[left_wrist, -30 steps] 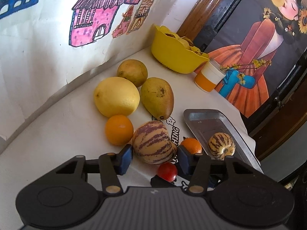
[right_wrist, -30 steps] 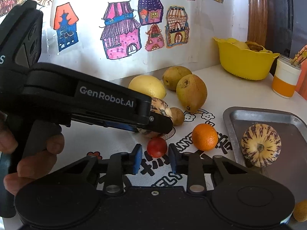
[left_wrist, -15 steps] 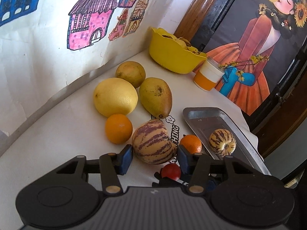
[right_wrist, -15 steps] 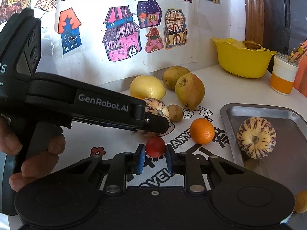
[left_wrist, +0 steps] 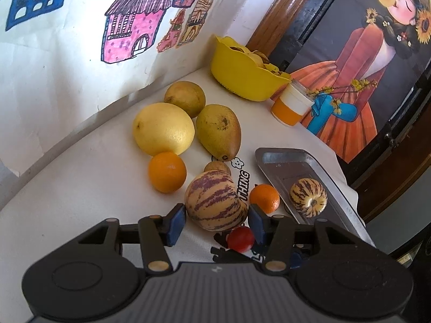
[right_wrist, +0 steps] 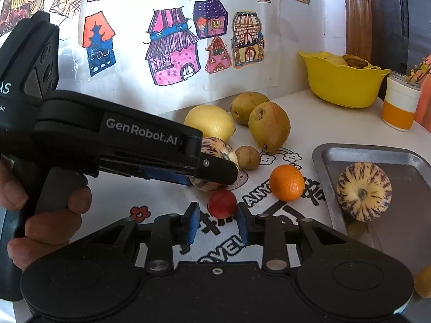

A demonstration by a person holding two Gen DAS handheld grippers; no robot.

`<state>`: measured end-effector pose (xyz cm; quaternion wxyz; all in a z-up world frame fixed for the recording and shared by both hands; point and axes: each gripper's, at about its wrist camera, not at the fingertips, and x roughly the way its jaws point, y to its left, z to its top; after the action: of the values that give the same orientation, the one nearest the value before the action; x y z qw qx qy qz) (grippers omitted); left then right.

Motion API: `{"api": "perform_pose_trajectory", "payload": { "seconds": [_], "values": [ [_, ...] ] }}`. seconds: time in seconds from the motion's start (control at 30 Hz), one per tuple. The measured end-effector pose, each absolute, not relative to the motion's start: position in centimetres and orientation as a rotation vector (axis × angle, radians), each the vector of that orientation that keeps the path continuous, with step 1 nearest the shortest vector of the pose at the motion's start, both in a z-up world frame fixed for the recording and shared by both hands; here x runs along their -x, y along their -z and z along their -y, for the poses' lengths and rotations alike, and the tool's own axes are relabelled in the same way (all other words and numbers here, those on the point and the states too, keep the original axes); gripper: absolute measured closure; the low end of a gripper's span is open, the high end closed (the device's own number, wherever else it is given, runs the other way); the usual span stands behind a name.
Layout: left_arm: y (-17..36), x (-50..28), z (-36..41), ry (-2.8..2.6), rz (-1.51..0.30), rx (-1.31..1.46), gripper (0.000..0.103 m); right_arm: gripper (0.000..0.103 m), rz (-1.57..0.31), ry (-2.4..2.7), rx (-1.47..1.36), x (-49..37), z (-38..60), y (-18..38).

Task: Organize fruits
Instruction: 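Lower the pepino onto the tray with the left tool while the right tool sets the tomato beside it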

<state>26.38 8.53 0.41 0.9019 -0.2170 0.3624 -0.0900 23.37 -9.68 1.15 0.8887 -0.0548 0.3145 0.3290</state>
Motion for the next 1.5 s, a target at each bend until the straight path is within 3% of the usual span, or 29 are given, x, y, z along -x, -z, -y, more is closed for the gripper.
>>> {"api": "perform_pose_trajectory", "payload": {
  "seconds": [0.5, 0.63, 0.7, 0.8, 1.5],
  "values": [
    [0.0, -27.4, -9.4, 0.184, -0.731, 0.549, 0.029, 0.07, -0.665, -0.69, 0.07, -24.7, 9.3, -1.0],
    [0.0, -27.8, -9.1, 0.161, -0.731, 0.558, 0.029, 0.07, -0.665, -0.688, 0.068, -24.7, 9.3, -1.0],
    [-0.1, -28.0, -8.7, 0.142, -0.734, 0.533, 0.042, 0.071, -0.665, -0.687, 0.068, -24.6, 9.4, -1.0],
    [0.1, -28.1, -8.4, 0.153, -0.741, 0.521, 0.046, 0.078, -0.663, -0.682, 0.07, -24.5, 9.5, -1.0],
    [-1.7, -25.0, -5.2, 0.197, -0.729, 0.471, 0.047, 0.079, -0.591, -0.581, -0.076, -18.8, 17.3, -2.7]
  ]
}}
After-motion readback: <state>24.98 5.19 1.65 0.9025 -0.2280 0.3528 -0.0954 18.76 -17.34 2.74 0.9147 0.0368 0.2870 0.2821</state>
